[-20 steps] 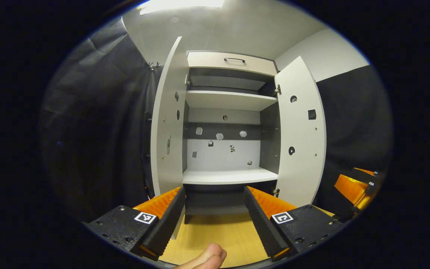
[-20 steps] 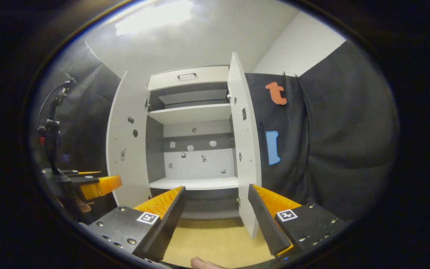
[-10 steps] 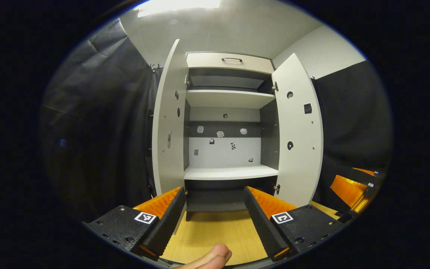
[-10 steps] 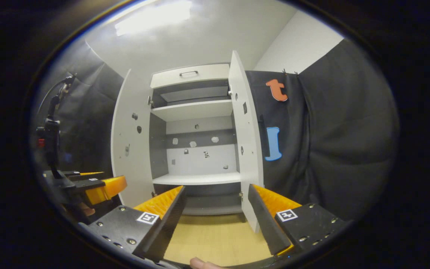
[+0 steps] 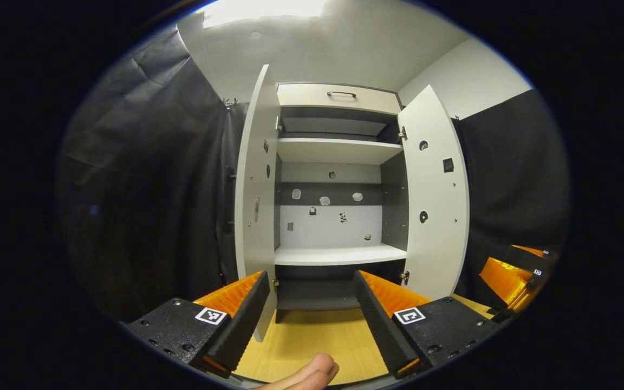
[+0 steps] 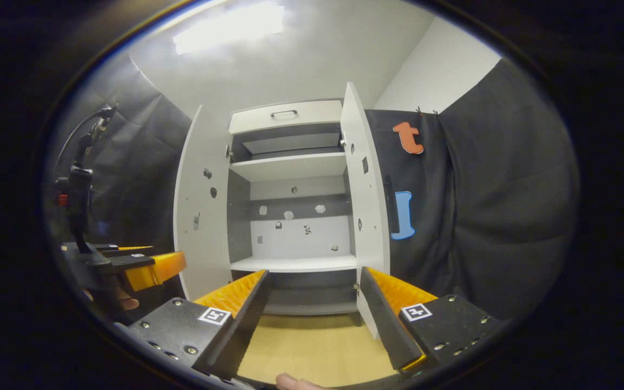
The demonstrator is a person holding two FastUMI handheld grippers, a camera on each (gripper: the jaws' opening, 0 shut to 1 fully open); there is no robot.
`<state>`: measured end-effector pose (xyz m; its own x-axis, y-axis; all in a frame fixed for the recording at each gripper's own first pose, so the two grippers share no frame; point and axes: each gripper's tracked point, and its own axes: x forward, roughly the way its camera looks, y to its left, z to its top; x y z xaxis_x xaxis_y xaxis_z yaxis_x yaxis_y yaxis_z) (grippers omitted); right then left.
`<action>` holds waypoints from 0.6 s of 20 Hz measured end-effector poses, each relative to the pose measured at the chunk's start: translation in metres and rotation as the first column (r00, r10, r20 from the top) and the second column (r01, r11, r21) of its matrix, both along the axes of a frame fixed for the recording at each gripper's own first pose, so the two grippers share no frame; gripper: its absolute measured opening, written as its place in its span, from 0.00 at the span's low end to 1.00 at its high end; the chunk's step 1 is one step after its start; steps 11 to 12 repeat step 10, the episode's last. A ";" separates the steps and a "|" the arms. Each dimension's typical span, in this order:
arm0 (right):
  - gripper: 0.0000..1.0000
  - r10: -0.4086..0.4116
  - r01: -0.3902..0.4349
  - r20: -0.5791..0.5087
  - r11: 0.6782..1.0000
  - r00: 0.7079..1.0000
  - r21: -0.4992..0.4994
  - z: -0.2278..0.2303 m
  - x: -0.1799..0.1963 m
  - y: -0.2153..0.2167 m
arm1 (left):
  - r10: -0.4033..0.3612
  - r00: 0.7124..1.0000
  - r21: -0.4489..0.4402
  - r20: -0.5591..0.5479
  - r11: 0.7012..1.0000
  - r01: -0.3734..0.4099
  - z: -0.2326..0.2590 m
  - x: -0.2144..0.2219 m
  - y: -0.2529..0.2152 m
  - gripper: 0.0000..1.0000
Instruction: Open the right door of the double-door shoe cabinet with the right hand, and open the left door with the left hand.
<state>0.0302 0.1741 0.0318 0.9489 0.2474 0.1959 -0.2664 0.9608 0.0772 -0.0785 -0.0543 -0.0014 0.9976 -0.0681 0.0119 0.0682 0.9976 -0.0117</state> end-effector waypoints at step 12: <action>0.98 0.069 -0.067 -0.028 0.995 0.997 0.072 -0.002 0.004 -0.004 | -0.057 0.998 -0.021 -0.032 0.998 0.056 -0.013 0.013 -0.024 0.94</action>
